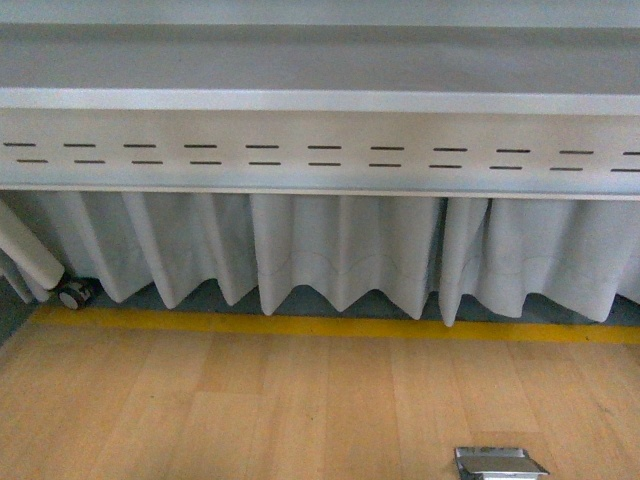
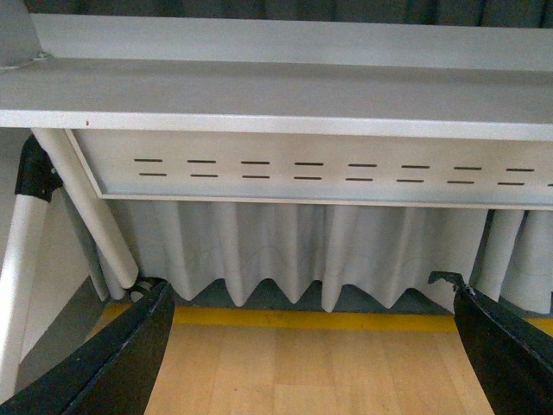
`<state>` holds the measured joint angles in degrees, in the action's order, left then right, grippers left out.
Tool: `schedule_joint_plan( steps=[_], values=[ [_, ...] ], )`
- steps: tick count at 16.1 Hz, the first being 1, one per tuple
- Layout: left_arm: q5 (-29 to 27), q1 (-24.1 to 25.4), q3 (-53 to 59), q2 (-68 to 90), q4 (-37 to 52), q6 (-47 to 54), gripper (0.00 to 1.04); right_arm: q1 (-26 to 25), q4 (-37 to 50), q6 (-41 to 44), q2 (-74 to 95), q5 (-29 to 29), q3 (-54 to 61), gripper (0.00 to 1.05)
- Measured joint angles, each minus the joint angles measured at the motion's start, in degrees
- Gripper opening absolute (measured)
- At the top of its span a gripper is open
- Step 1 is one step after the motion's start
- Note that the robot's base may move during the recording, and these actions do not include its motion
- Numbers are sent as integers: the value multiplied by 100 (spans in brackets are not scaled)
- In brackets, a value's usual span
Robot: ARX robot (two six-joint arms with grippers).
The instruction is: Open oven
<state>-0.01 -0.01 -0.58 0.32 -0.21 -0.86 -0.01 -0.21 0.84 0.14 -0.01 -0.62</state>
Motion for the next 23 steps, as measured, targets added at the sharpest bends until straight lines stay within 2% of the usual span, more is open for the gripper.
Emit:
schedule_joint_plan(
  steps=[23],
  values=[
    [0,0,0,0,0,0,98,0,0,0,0,0,0,98]
  ],
)
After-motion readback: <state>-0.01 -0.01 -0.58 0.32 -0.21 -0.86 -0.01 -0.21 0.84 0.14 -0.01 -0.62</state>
